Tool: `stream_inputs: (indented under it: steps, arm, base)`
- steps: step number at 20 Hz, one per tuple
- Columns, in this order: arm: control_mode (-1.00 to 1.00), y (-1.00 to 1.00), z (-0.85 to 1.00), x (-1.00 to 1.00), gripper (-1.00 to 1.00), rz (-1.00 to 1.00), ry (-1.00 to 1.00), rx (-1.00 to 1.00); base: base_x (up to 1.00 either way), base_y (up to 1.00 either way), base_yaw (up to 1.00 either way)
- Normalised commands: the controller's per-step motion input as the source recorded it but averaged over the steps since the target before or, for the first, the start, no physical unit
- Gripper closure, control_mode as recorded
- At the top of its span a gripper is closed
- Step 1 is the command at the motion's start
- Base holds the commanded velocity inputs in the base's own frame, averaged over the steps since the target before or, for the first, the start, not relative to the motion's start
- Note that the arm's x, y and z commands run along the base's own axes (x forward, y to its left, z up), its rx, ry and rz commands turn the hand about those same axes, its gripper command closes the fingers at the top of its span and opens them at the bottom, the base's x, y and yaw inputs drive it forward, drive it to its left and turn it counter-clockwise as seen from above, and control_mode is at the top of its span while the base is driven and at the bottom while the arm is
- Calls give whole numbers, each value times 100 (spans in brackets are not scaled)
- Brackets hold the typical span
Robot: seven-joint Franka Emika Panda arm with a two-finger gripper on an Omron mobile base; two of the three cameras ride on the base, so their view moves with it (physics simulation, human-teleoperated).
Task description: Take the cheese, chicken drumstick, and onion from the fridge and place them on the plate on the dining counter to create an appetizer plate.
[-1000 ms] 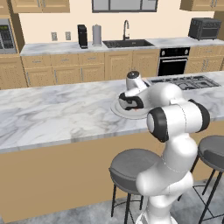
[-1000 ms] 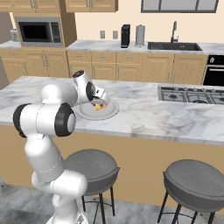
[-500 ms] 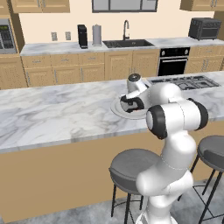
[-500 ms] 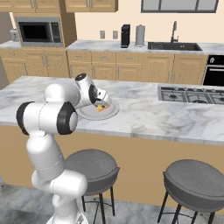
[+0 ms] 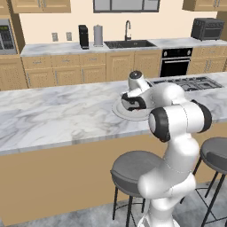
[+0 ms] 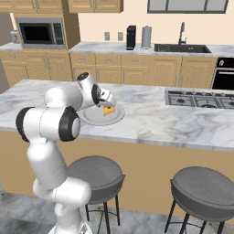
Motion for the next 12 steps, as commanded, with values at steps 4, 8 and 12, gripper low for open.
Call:
stream_inputs:
  steps: [4,8,12]
  arm:
    - [-100,8,94,-79,-100,-6,-14,0]
    - [-100,8,100,-86,-100,-9,-7,0]
    - [-100,7,100,-100,-100,-7,0,2]
  base:
    - [0,0,0]
    - [0,0,0]
    - [0,0,0]
